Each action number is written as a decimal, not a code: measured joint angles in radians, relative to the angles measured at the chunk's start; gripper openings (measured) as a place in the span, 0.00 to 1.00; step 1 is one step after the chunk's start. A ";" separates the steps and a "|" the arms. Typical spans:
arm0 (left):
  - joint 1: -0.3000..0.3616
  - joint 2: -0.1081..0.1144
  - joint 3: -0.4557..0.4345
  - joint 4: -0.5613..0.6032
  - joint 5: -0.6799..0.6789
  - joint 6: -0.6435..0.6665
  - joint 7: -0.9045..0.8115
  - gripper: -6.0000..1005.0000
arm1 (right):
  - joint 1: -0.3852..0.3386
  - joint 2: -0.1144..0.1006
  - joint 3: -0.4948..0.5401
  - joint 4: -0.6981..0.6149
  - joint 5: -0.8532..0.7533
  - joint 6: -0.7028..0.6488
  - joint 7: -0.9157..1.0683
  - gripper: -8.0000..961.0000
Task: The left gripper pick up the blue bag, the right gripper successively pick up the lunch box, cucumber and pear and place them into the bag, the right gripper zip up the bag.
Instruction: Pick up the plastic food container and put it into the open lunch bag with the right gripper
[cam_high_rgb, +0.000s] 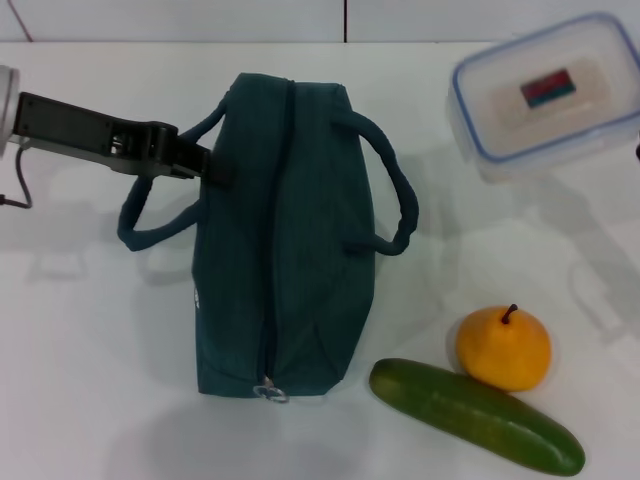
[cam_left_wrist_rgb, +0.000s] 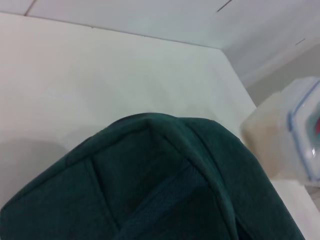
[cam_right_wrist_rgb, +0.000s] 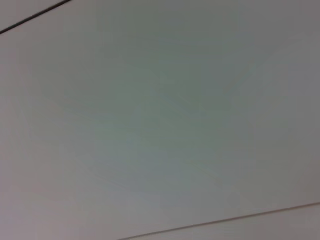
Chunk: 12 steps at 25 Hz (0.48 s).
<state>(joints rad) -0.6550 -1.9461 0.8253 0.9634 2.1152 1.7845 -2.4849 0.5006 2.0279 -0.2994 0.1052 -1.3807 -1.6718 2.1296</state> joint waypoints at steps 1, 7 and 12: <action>0.000 -0.004 0.000 0.000 0.000 0.000 0.001 0.06 | 0.006 0.000 0.014 0.004 0.000 -0.008 0.000 0.12; -0.006 -0.015 0.000 0.001 -0.004 -0.004 0.003 0.06 | 0.066 0.000 0.065 0.030 0.001 -0.020 0.001 0.12; -0.034 -0.026 -0.001 0.002 -0.004 -0.006 0.000 0.06 | 0.141 0.000 0.066 0.036 0.001 -0.018 0.001 0.12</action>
<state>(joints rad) -0.6888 -1.9721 0.8244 0.9659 2.1109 1.7782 -2.4848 0.6416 2.0280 -0.2333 0.1414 -1.3798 -1.6893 2.1305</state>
